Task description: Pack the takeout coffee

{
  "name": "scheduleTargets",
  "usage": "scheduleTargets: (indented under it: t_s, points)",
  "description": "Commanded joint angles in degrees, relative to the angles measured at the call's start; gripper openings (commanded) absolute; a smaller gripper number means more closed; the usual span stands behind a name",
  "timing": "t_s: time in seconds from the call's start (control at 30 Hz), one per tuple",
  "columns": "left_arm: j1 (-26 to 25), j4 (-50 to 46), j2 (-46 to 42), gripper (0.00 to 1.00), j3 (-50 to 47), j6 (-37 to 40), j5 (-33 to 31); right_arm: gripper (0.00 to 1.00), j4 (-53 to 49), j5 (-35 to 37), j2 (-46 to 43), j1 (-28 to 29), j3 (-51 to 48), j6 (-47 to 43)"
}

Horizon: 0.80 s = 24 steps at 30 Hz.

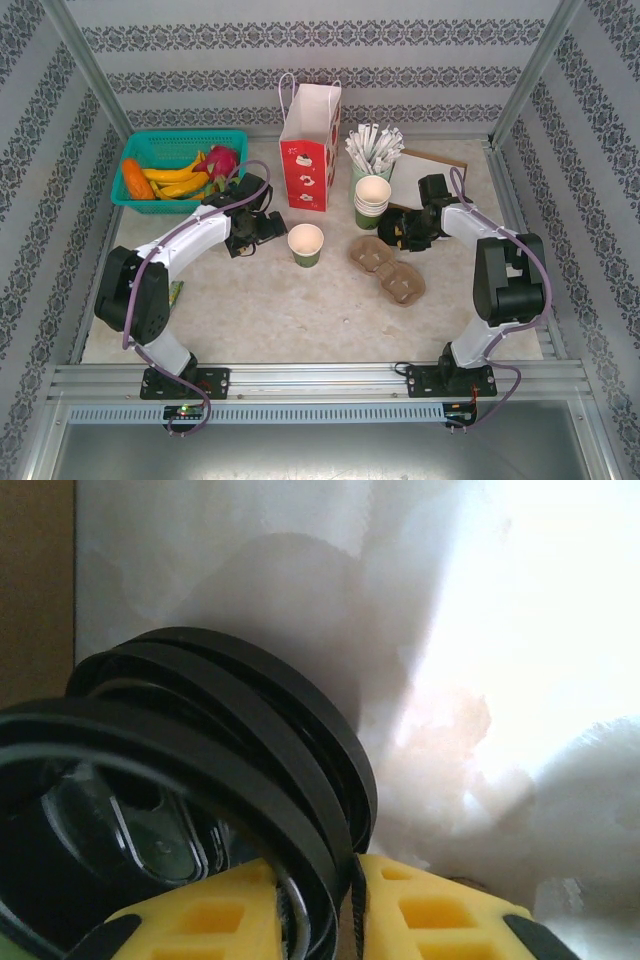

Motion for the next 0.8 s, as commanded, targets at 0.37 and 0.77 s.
scheduleTargets:
  t_s: [0.37,0.77]
  points:
    - [-0.7,-1.7,0.8,1.0,1.1,0.9,0.4,0.29,-1.5,2.3,-4.7,-0.2,-0.7,-0.2]
    - [-0.7,-1.6,1.1,1.0,1.7,1.5,0.5,0.29,-1.0,3.4,-5.7,-0.5,-2.1,-1.1]
